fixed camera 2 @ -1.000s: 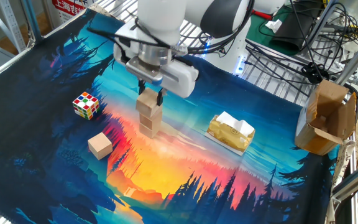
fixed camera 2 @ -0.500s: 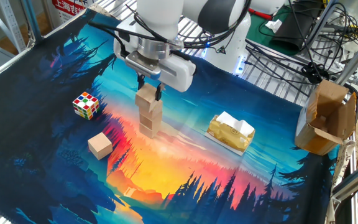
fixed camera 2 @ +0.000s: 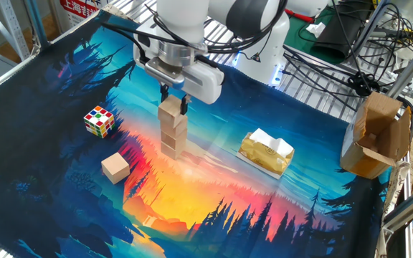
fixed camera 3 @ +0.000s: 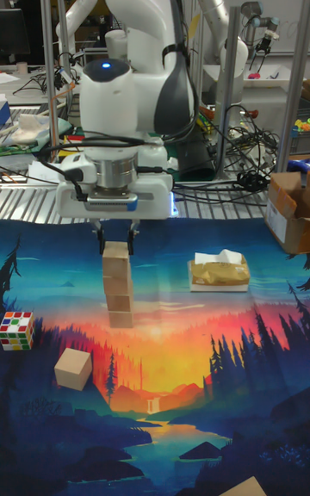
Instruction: Stack the blocks in a vertical line of five
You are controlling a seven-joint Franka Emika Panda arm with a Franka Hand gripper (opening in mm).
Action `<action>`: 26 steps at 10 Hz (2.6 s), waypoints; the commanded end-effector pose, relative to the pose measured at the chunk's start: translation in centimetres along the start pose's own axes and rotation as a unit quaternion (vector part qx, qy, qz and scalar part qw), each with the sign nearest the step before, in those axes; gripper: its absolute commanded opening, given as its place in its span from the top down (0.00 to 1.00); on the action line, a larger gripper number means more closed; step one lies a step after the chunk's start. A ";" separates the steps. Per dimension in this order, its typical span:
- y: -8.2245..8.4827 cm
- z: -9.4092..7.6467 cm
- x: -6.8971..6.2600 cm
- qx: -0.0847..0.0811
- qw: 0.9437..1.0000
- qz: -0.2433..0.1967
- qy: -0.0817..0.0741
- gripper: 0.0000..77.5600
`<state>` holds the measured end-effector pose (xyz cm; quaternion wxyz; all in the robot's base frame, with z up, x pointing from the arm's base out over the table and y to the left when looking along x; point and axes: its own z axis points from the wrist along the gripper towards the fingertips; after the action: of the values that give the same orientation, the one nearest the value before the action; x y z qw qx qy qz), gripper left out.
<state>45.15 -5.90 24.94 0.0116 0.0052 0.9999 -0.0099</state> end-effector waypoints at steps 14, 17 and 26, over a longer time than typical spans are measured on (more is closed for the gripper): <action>-0.6 0.7 1.3 -0.023 1.000 0.011 -0.001 0.98; -0.6 0.8 1.3 -0.023 1.000 0.012 -0.001 0.98; -0.7 1.1 1.5 -0.025 1.000 0.013 -0.001 0.98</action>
<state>43.61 -6.63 23.79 0.0107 0.0150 0.9997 0.0136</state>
